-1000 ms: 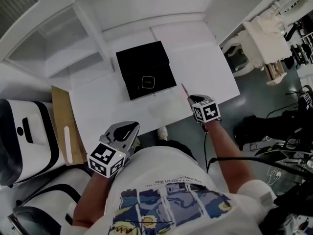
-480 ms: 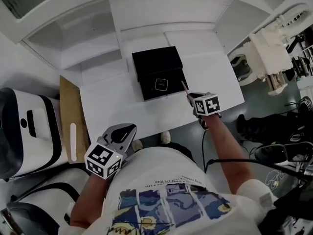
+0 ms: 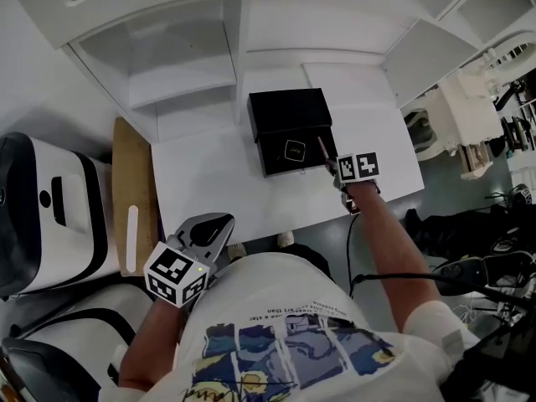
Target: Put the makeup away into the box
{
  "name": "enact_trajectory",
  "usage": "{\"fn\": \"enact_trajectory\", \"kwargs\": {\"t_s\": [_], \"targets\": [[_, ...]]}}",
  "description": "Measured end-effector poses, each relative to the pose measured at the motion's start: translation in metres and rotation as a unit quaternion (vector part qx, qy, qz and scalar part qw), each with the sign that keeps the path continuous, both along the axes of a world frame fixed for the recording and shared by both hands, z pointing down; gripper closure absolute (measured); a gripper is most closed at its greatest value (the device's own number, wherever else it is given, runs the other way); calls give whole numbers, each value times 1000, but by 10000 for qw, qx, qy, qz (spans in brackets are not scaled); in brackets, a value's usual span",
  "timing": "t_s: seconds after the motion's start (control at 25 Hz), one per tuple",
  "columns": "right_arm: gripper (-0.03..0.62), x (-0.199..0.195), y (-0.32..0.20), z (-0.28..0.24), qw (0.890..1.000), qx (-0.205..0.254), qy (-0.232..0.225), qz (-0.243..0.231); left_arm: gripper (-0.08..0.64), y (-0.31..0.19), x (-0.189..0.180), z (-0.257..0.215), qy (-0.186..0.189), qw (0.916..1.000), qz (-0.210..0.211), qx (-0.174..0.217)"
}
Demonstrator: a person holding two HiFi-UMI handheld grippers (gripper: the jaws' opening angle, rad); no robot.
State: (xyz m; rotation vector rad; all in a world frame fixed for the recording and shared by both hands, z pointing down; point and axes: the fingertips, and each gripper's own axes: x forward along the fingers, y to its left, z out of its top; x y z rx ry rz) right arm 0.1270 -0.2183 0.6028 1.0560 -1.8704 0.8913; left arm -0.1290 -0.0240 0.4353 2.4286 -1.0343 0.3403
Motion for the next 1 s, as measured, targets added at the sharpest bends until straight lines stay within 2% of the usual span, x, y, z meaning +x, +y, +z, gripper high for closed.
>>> {"fn": "enact_trajectory", "kwargs": {"t_s": [0.32,0.6,1.0], "targets": [[529,-16,-16,10,9982,-490,-153,311,546,-7,-18,3,135,9998,-111,8],[529,-13,-30,22,9939,-777,-175,763,546,-7,-29,5,173,9998,-134,-22],[529,-24,-46,37,9954,-709,403,506,546,-4,-46,9,178,9994,-289,-93]]}}
